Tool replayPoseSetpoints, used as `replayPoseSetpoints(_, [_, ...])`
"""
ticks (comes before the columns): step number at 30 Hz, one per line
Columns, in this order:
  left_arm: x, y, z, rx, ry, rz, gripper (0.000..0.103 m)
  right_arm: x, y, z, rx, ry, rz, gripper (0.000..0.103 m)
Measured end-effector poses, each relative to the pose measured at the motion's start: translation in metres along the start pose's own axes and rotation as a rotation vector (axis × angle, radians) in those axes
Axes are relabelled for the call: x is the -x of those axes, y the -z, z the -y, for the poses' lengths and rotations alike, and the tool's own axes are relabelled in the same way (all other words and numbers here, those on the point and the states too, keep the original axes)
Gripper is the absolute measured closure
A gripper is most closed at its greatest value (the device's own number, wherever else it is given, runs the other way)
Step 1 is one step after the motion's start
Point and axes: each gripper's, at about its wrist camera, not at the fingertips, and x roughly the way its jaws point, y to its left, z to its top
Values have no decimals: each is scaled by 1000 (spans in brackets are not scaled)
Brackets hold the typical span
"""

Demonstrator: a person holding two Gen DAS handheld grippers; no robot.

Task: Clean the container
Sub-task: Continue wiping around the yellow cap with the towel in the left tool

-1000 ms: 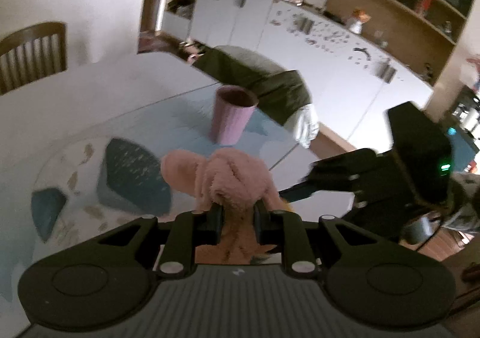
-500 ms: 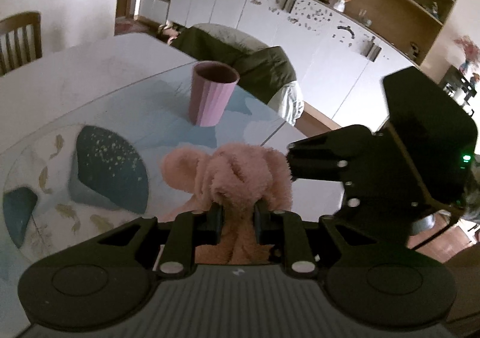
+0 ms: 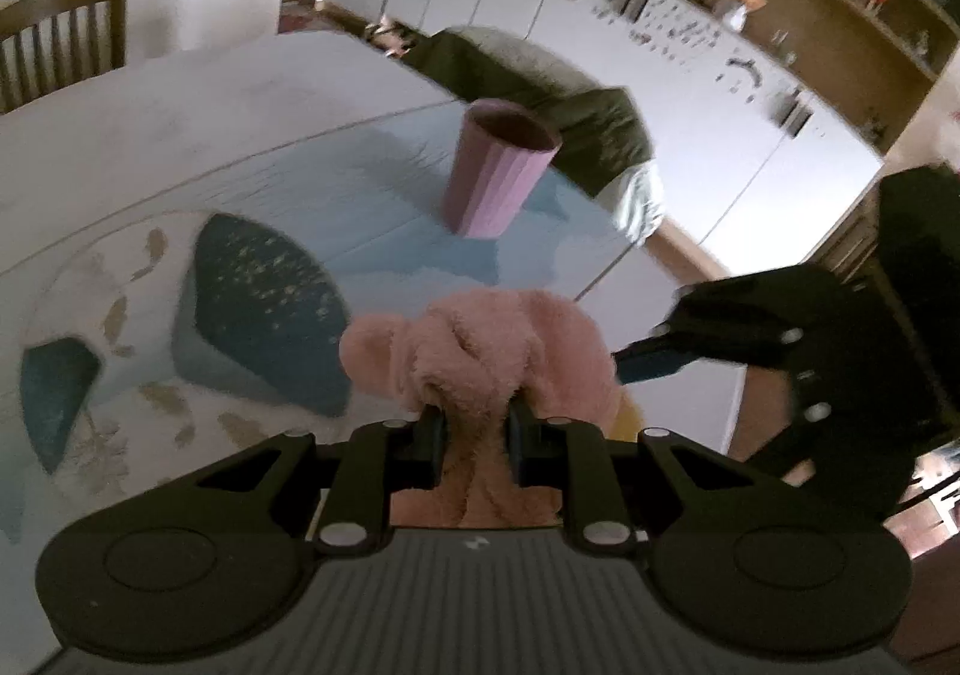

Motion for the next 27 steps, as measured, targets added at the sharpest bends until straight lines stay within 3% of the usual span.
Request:
replayPoseSetpoints(18, [-58, 37, -1, -21, -50, -163, 84, 12, 16, 30, -73, -38, 26, 43])
replayPoseSetpoints(22, [-43, 33, 0, 4, -66, -127, 84, 16, 21, 36, -81, -49, 29, 43])
replayPoseSetpoints(27, [3, 20, 9, 6, -49, -30, 84, 19, 23, 38, -74, -50, 33, 43])
